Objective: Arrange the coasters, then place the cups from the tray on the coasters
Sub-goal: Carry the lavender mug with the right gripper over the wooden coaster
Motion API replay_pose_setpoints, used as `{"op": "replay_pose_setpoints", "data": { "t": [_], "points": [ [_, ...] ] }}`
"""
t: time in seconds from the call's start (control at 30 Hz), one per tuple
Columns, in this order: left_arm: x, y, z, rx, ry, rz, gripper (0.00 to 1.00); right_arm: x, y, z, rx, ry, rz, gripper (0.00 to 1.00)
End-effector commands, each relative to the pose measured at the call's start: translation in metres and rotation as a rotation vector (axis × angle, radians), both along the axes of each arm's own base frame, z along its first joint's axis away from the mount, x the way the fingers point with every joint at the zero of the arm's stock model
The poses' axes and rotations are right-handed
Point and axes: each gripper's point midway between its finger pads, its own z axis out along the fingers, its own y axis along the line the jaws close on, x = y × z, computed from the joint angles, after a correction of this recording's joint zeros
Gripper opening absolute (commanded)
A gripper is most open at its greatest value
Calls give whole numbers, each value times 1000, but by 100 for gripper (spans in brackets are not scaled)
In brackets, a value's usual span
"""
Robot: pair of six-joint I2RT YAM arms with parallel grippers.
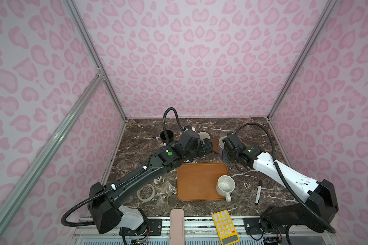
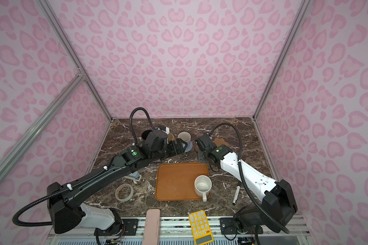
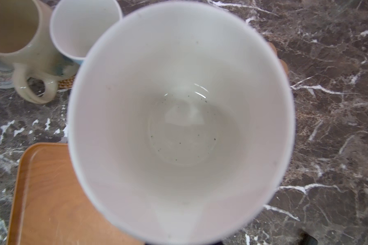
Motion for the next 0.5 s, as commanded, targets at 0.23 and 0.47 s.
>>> {"op": "replay_pose_setpoints", "data": {
  "t": [0.23,0.47],
  "points": [
    [29,-32,-3,-10,20,-42,97,57,3,-22,49,3,-19,0],
    [39,-36,-15,-34,41,-30,97,83,10,-47,47,37,-46,0]
  ]
}}
